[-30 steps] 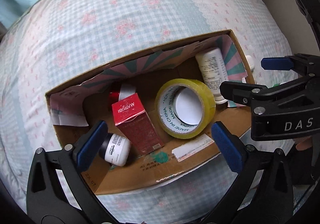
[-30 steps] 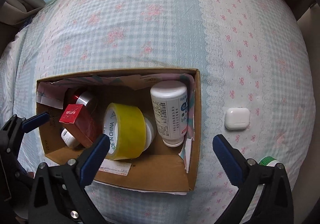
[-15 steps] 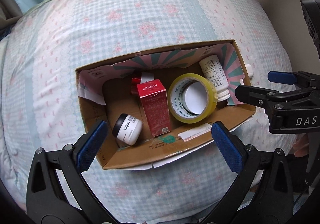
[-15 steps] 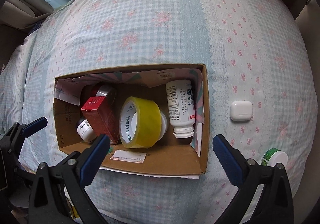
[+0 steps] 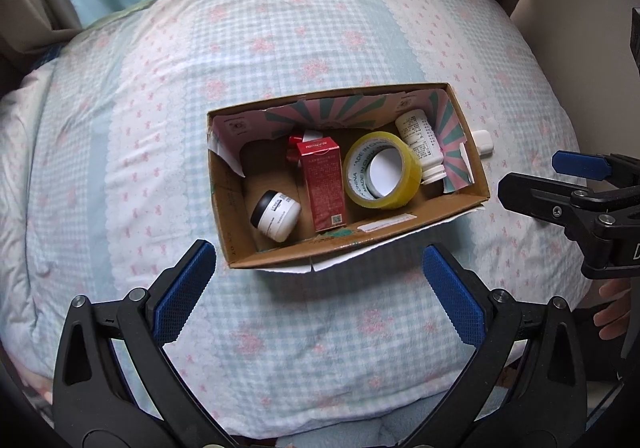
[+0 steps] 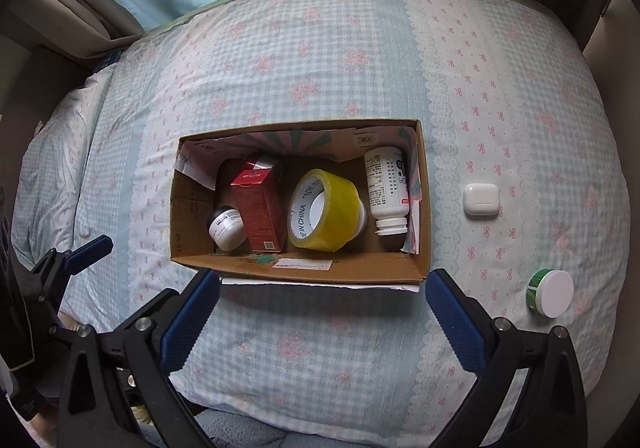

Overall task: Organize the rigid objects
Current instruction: 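Move both tools back toward the earbud case and green jar, then grasp the white earbud case with the left tool while the right tool grasps the green jar, then carry the earbud case and green jar over the cardboard box with both tools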

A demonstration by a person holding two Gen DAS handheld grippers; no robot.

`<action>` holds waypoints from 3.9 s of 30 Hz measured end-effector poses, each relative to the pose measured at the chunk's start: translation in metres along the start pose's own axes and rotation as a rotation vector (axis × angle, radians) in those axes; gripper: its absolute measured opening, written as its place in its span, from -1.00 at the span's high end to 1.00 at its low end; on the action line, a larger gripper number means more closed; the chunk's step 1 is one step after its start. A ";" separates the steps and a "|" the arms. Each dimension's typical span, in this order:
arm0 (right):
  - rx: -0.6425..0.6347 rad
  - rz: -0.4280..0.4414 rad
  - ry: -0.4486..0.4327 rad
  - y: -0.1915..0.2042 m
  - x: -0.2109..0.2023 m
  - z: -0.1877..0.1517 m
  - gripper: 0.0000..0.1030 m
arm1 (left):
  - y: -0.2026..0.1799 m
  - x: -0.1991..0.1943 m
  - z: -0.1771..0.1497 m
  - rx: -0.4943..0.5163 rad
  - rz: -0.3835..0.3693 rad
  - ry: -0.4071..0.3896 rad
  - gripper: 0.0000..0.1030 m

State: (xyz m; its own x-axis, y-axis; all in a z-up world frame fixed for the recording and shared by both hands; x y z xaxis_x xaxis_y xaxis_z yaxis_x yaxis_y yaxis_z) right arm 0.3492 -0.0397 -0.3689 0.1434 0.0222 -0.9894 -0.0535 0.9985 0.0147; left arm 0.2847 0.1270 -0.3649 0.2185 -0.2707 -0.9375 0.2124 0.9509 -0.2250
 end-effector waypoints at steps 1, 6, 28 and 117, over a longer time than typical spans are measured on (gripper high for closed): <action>-0.001 -0.004 -0.010 0.001 -0.006 -0.004 -0.99 | 0.000 -0.005 -0.002 -0.001 -0.005 -0.005 -1.00; 0.026 -0.033 -0.051 0.002 -0.034 -0.023 -0.99 | 0.000 -0.025 -0.003 -0.020 -0.016 -0.025 -1.00; 0.340 -0.147 -0.109 -0.217 -0.083 -0.129 -0.99 | -0.193 0.011 0.039 0.126 -0.036 -0.038 -1.00; 0.094 -0.213 -0.385 -0.255 -0.074 -0.059 -0.34 | -0.238 -0.014 0.114 -0.006 -0.127 -0.403 -0.11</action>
State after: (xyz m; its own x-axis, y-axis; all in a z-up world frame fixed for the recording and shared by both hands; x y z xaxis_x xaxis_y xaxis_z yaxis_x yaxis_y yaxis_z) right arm 0.2940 -0.2987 -0.3076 0.5002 -0.1851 -0.8459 0.1048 0.9827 -0.1530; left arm 0.3399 -0.1127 -0.2680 0.5460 -0.4215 -0.7241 0.2566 0.9068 -0.3343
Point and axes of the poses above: each gripper's, at about its wrist camera, not at the fingertips, and x roughly the way its jaws point, y to its left, z to its top, the point moved 7 cm from there along x, roughly the way its jaws point, and after that the axes turned 9 degrees about -z, right-handed, at the moved point
